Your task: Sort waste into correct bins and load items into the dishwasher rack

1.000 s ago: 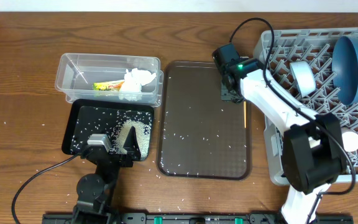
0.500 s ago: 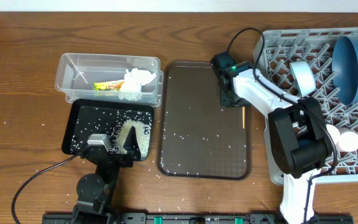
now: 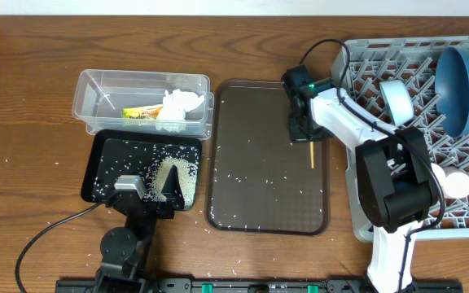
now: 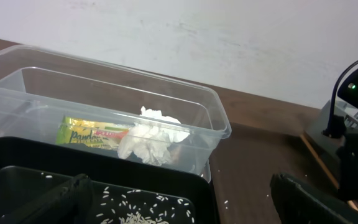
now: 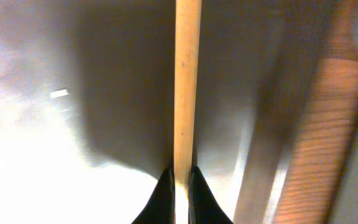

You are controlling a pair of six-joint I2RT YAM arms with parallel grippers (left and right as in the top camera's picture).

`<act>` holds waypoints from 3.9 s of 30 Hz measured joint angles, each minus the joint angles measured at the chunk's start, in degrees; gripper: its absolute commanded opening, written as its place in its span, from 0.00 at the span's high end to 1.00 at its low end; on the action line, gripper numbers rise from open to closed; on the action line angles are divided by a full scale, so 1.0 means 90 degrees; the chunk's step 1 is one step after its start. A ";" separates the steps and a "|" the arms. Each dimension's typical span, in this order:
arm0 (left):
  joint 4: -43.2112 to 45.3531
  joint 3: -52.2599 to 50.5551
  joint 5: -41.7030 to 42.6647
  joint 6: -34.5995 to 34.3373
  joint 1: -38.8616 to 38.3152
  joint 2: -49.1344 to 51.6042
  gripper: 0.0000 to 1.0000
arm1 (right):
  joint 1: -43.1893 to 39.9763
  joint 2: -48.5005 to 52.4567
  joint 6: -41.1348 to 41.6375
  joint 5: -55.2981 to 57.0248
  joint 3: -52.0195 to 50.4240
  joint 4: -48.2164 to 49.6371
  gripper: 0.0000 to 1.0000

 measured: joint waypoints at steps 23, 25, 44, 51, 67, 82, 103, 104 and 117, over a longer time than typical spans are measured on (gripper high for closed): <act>0.0000 0.0000 0.0000 0.0000 0.0000 0.0000 0.06 | -0.1537 -0.2909 -0.2710 -0.0544 -0.0073 0.0019 0.99; 0.0000 0.0000 0.0000 0.0000 0.0000 0.0000 0.06 | -0.1717 -0.2686 -0.2761 -0.0503 -0.0155 -0.0017 0.99; 0.0000 0.0000 0.0000 0.0000 0.0000 0.0000 0.06 | -0.1994 -0.3298 -0.2504 -0.1715 -0.0299 -0.0889 0.01; 0.0000 0.0000 0.0000 0.0000 0.0000 0.0000 0.06 | -0.1554 -0.5523 -0.2497 -0.2220 -0.0124 -0.1083 0.01; 0.0000 0.0000 0.0000 0.0000 0.0000 0.0000 0.06 | -0.1166 -0.8269 -0.1773 -0.2356 -0.0100 -0.2565 0.01; 0.0000 0.0000 0.0000 -0.0002 0.0000 0.0000 0.06 | -0.1166 -0.8517 -0.2093 -0.1707 -0.0187 -0.2676 0.01; -0.0002 0.0000 0.0000 0.0000 0.0000 0.0000 0.06 | -0.1494 -1.2140 -0.2642 -0.1673 -0.6135 0.1763 0.01; 0.0000 0.0000 0.0000 0.0000 0.0000 0.0000 0.06 | -0.1494 -1.2271 -0.2642 -0.1676 -0.6351 0.1882 0.01; 0.0000 0.0000 0.0000 0.0000 0.0000 0.0000 0.06 | -0.1494 -1.3338 -0.2640 -0.1678 -0.8595 0.3789 0.01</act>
